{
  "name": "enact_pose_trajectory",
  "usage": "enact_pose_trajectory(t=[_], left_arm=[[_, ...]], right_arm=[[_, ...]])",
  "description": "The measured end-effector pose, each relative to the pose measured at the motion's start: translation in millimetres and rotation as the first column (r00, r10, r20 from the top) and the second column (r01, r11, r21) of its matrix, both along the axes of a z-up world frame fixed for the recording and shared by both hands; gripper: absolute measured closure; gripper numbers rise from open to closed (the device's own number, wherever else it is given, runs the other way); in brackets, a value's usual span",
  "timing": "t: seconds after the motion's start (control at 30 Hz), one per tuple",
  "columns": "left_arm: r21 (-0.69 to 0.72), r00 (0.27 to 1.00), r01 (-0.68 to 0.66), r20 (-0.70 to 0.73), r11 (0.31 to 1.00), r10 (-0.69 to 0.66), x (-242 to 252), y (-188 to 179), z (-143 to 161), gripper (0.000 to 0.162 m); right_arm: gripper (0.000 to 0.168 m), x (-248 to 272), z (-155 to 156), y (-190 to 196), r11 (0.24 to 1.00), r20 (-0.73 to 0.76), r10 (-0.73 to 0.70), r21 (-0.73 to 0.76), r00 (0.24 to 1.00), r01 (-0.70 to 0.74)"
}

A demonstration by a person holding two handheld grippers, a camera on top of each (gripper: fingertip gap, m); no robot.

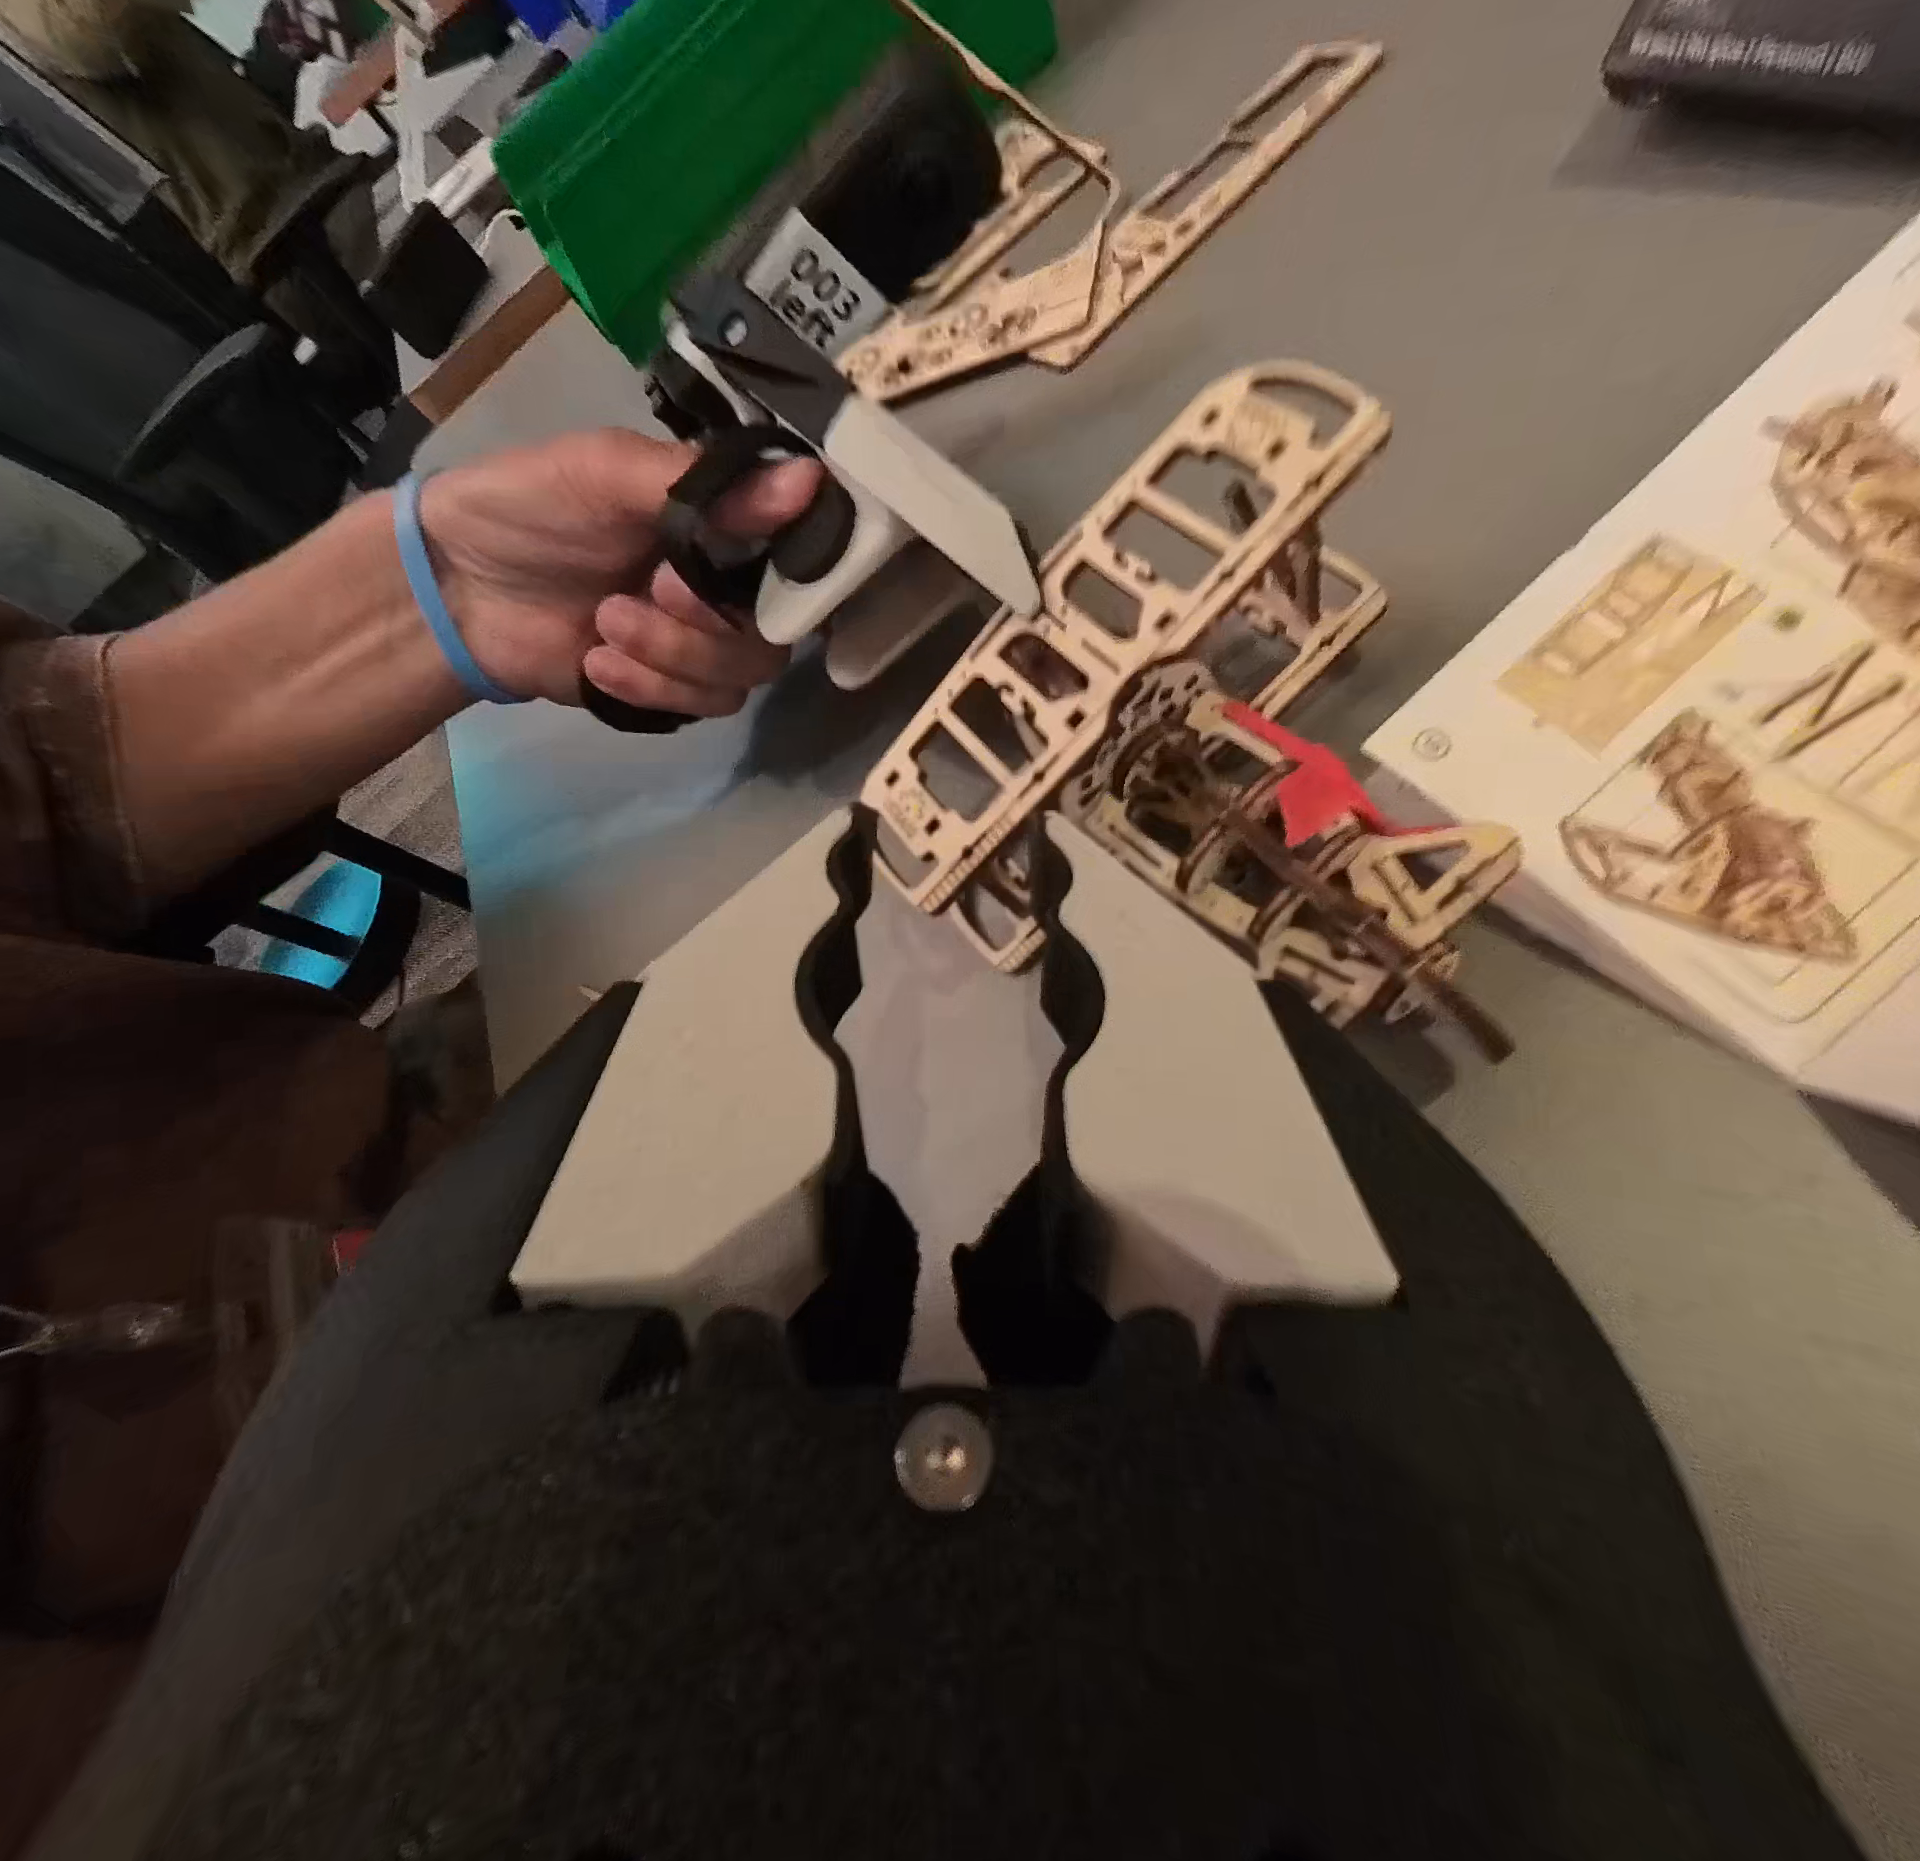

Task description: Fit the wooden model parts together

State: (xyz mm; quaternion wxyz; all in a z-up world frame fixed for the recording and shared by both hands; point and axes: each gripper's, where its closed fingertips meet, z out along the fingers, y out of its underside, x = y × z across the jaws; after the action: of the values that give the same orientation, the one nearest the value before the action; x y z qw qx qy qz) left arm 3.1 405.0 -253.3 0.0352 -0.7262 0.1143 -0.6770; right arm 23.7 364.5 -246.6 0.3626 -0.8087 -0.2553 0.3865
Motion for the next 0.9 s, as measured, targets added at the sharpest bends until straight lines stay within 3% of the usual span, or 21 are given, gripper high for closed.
enact_pose_trajectory(t=[0.1,0.4,0.9], left_arm=[[0.048,1.000,0.002,0.011,0.999,-0.002,0,0,2,0.162],[0.078,1.000,-0.013,0.020,0.997,0.012,-3,0,1,0.162],[0.091,0.998,0.007,0.063,0.996,-0.013,-6,0,5,0.162]], right_arm=[[0.140,-6,-17,-5,0.997,0.000,-0.028,-0.069,1.000,0.028],[0.152,-13,-19,-4,0.970,-0.275,-0.097,-0.241,0.957,0.029],[0.163,-17,-19,-5,0.954,-0.289,-0.084,-0.299,0.954,-0.007]])
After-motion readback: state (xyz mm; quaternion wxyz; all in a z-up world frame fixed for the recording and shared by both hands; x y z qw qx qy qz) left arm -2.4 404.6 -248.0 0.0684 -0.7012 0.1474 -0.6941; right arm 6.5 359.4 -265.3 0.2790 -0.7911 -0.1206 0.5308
